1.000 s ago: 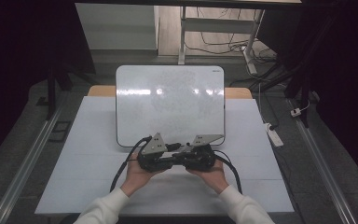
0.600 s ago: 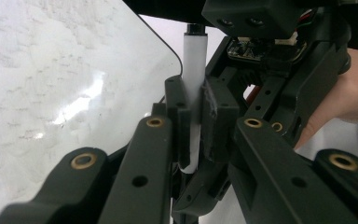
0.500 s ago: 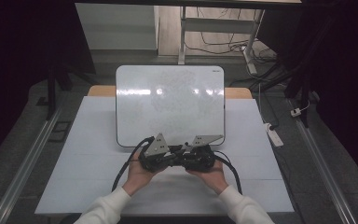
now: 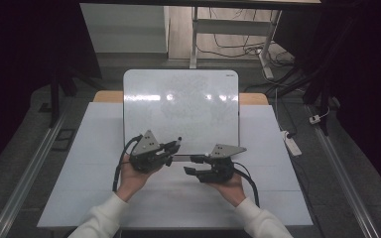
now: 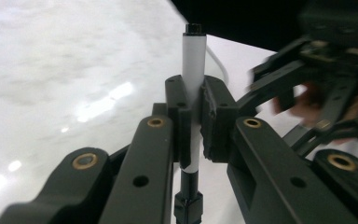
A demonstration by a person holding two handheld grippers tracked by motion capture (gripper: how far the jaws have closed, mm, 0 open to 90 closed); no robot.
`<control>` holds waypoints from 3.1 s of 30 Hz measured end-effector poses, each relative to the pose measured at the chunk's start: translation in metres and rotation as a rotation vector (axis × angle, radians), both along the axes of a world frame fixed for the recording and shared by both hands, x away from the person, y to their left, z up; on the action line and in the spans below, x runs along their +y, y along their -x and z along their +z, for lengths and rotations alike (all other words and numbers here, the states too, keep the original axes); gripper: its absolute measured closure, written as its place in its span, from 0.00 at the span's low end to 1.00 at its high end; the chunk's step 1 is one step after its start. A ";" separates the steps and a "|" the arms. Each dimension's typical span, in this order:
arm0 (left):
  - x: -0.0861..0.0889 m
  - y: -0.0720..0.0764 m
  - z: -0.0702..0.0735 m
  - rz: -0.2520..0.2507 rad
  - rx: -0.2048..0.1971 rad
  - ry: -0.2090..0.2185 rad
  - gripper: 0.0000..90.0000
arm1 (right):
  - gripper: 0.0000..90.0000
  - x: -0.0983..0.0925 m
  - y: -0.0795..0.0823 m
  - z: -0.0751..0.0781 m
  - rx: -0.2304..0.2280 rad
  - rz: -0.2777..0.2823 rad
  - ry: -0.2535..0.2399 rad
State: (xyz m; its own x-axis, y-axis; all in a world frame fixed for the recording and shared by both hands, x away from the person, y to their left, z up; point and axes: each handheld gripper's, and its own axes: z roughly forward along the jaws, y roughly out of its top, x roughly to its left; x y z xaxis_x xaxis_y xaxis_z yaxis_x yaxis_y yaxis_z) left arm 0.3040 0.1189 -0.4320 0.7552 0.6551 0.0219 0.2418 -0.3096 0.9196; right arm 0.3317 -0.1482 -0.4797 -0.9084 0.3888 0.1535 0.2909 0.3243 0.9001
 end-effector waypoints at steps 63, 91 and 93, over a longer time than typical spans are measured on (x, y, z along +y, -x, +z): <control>0.076 -0.097 -0.024 0.344 0.202 -0.129 0.83 | 0.50 -0.134 0.027 -0.017 -0.140 -0.329 0.181; 0.110 0.018 -0.043 0.207 0.196 -0.068 0.35 | 0.45 -0.153 0.017 -0.022 -0.129 -0.353 0.185; 0.113 0.027 -0.049 0.201 0.206 -0.062 0.35 | 0.45 -0.155 0.016 -0.024 -0.129 -0.359 0.189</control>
